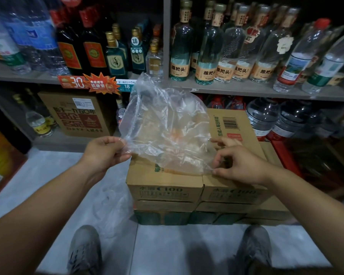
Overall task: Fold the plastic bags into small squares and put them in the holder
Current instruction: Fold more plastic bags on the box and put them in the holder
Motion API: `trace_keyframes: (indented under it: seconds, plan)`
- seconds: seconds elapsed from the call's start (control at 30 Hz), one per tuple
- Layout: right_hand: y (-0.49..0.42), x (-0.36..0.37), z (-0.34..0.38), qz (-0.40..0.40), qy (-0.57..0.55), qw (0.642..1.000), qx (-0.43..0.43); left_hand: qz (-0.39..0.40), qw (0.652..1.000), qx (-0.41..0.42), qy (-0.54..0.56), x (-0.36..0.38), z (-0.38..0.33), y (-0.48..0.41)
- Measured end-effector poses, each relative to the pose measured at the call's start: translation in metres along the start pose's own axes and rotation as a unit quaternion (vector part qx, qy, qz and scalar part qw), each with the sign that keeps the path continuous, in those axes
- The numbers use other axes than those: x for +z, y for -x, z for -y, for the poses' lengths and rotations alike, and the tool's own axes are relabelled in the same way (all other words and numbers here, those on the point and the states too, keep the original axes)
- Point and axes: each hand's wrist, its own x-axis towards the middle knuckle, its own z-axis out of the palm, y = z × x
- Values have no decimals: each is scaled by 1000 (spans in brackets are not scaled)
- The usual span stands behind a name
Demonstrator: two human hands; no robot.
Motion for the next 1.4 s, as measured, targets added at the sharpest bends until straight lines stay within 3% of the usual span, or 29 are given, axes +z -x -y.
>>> trace_keyframes:
  seconds: [0.23, 0.4, 0.53, 0.67, 0.8, 0.97, 1.17, 1.3, 1.4]
  plan:
    - [5, -3, 0, -28, -95, 995, 23, 1, 1000, -15, -6, -1, 6, -3]
    - [7, -1, 0, 48, 17, 998, 27, 10, 1000, -20, -7, -1, 10, -6]
    - [6, 1, 5, 29, 59, 998, 0, 18, 999, -24, -15, -3, 13, -11]
    - [10, -10, 0, -18, 61, 998, 29, 15, 999, -15, -29, -4, 14, -11]
    - [13, -16, -4, -88, -62, 993, 55, 17, 997, 2, -80, -2, 18, -10]
    - [15, -11, 3, -89, -313, 939, 109, 6, 993, 17, -116, -1, 20, -8]
    - [16, -14, -1, -115, -414, 876, 217, -7, 990, 17, -137, 0, 19, -6]
    - [15, -16, -4, -125, -438, 859, 234, -17, 987, 31, -158, 1, 19, -6]
    - [14, -19, -8, -104, -495, 822, 263, -22, 987, 27, -155, -3, 22, -8]
